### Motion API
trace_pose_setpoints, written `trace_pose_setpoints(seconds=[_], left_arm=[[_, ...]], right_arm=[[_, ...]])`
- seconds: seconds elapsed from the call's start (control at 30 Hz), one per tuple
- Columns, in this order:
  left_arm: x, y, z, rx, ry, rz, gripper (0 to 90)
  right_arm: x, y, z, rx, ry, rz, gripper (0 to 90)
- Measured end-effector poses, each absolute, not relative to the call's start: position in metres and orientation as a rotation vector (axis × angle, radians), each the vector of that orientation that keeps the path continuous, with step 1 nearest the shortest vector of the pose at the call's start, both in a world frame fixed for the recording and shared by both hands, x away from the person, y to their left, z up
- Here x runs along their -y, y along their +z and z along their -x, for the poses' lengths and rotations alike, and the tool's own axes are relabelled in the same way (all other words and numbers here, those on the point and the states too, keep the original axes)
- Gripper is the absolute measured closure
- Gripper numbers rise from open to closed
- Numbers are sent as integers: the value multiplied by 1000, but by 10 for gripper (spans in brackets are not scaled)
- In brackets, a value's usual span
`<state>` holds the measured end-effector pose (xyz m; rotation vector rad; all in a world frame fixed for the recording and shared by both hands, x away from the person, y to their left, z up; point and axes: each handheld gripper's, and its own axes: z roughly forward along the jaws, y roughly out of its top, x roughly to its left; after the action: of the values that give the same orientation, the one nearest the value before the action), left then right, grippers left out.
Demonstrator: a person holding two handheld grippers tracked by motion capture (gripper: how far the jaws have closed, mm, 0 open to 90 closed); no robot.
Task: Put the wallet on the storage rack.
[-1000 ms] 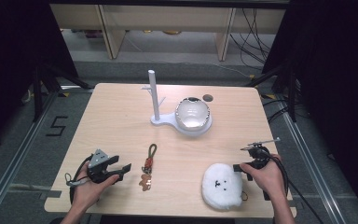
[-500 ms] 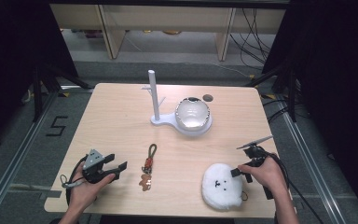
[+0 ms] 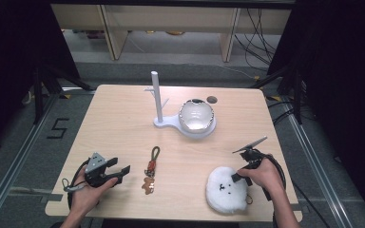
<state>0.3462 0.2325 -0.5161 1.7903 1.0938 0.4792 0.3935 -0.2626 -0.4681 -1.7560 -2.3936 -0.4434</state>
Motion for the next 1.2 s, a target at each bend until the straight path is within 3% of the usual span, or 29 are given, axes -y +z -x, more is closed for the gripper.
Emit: trace_pose_setpoints(seconds=[0.27,1.2], left_arm=[[-233,-516,-347,-1100,476,-1788,342],[-232,-517,-346,-1090,504,-1764,354]], right_arm=[[264,-464,-386,2394,-531,1750,789],[262,-413,-365,2572,-1203,1714,805]])
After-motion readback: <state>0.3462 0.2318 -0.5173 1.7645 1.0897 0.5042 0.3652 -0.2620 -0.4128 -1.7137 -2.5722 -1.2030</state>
